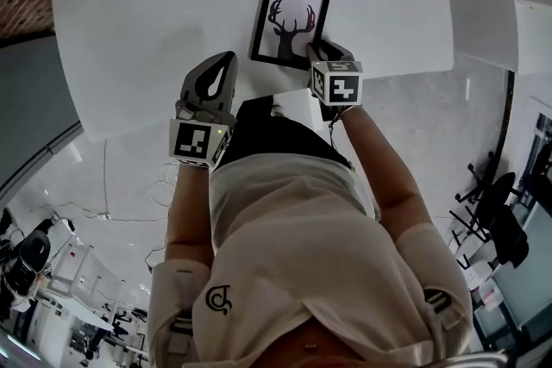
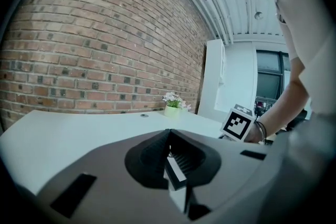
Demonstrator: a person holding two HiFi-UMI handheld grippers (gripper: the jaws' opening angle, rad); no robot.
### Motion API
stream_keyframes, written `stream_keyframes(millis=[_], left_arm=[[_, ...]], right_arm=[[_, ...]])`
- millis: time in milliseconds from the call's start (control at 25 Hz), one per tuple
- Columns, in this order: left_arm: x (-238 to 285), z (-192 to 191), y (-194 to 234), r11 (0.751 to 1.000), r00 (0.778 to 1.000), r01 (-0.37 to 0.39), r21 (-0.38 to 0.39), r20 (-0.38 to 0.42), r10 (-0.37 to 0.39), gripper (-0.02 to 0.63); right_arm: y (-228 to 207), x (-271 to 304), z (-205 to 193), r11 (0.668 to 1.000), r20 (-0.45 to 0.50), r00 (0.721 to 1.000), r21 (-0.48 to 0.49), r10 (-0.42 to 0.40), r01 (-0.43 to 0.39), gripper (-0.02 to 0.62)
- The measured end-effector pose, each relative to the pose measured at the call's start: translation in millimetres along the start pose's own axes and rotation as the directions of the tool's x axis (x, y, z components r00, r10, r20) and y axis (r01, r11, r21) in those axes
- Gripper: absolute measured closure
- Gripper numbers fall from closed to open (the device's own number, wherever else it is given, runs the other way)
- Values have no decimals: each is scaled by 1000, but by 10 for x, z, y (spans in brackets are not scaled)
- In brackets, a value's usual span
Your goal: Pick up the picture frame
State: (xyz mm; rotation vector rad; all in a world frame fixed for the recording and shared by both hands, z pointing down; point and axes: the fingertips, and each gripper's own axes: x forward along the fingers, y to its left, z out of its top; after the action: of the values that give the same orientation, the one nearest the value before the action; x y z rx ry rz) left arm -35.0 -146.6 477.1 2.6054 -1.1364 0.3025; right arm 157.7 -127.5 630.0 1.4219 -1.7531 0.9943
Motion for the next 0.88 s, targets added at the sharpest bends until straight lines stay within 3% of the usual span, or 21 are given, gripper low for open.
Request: stream_keyframes(millis=[320,720,880], left_arm=[[-375,-268,-176,997,997,-68,-33,-21,68,592],[-452,-429,-416,996,994,-92,-9,-65,91,592],[-672,-683,-529,995,990,-97,-22,-101,94,592]], right_arm=[[196,-130,-251,995,-4,999,-89,54,-54,471],[248,-270,-352,980,-17,996,-178,91,-93,471],[360,-327,-571,973,-24,994,-205,104,-107,472]])
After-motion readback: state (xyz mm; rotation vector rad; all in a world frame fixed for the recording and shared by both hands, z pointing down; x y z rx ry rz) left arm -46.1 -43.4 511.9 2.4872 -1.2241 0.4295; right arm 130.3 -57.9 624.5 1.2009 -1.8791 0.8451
